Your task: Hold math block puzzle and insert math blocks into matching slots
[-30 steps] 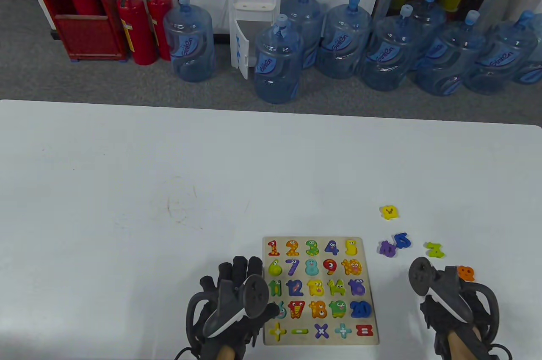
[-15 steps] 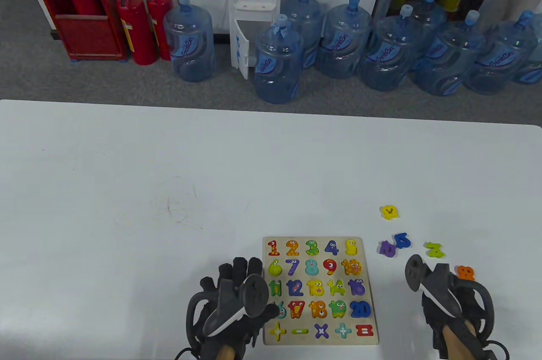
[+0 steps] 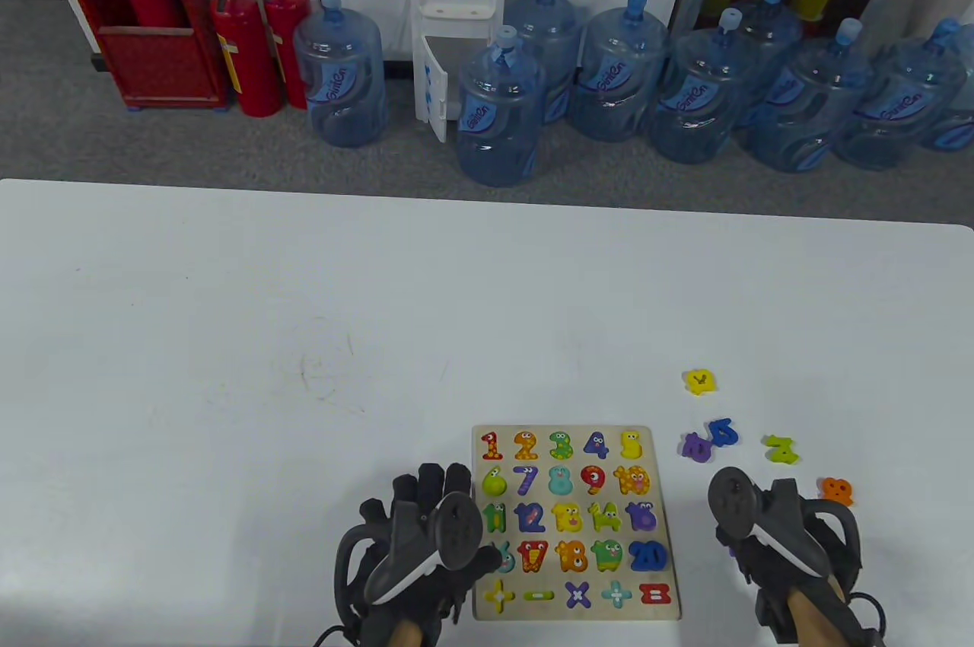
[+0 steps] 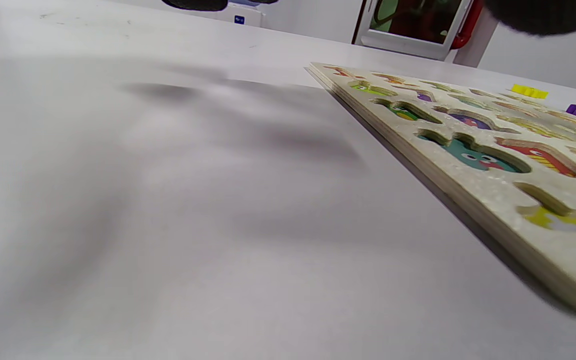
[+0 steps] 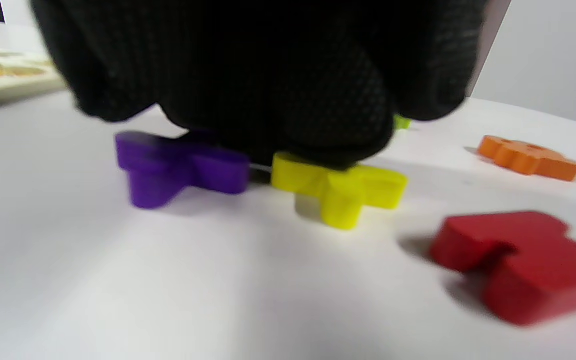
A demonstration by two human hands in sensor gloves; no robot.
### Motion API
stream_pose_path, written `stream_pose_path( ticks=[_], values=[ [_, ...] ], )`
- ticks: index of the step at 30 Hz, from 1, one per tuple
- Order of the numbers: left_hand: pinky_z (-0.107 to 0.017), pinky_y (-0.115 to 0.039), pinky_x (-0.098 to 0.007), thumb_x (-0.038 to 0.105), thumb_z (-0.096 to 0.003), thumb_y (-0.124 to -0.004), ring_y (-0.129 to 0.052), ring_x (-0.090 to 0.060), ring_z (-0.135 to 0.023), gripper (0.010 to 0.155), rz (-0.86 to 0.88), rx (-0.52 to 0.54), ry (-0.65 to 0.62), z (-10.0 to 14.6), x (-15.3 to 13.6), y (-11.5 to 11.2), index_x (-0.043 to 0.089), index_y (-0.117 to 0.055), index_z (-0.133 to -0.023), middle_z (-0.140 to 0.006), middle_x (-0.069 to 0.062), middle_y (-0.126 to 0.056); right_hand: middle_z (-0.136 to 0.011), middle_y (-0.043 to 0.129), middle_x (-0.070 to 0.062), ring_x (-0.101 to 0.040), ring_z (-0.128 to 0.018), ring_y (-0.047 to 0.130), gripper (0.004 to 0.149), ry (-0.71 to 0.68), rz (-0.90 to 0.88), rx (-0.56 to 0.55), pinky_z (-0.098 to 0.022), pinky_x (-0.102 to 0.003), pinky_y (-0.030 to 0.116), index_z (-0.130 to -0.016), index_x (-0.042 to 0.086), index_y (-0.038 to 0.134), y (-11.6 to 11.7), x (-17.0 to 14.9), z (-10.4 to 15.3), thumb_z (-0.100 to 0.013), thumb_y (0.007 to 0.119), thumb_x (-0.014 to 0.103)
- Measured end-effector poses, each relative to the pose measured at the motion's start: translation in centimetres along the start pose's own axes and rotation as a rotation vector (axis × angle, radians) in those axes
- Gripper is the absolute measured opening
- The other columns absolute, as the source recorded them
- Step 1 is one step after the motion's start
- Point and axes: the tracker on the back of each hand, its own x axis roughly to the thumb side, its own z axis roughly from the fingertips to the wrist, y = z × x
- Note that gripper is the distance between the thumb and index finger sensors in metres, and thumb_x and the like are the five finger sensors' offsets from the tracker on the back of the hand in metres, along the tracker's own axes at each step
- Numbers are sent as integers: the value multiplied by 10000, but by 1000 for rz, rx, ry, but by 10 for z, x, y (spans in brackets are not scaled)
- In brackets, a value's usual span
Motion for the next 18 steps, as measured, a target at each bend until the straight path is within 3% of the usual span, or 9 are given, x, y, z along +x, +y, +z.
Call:
stream_pose_path(
  ticks=[4,7,11,15,18],
  values=[
    [-704,-430,-774,679,-338,-672,-371,-458,-1100,943,2,-5,-1,0,0,0,288,-247,-1084,-1149,-57,-263,-757,916,-1,-176,-567,957,563,-18,12,-24,-492,-375,804,-781,272,837,-5,0,5,-222,879,329],
    [-704,-430,-774,680,-339,-671,-371,-458,-1100,942,0,-5,0,0,0,0,288,-247,-1084,-1149,-59,-264,-864,833,26,-195,-692,886,686,-40,66,45,-554,-395,759,-844,304,763,-1,3,6,-179,928,329],
    [-704,-431,-773,679,-338,-671,-372,-457,-1100,941,2,-6,0,0,0,0,289,-249,-1083,-1148,-59,-265,-797,865,74,-168,-675,878,658,2,129,17,-557,-379,747,-780,335,811,4,8,1,-137,929,402],
    [-704,-430,-773,678,-339,-672,-370,-459,-1099,941,2,-11,-1,0,0,-1,287,-250,-1084,-1148,-61,-265,-681,942,29,-158,-576,925,593,-21,124,-29,-532,-377,772,-720,281,864,5,15,0,-137,936,370],
    [-703,-430,-773,679,-339,-671,-370,-458,-1100,940,1,-12,0,0,0,0,290,-249,-1084,-1149,-58,-264,-683,942,13,-168,-574,924,592,-46,103,-33,-539,-385,769,-724,267,866,5,15,0,-143,940,353]
  ],
)
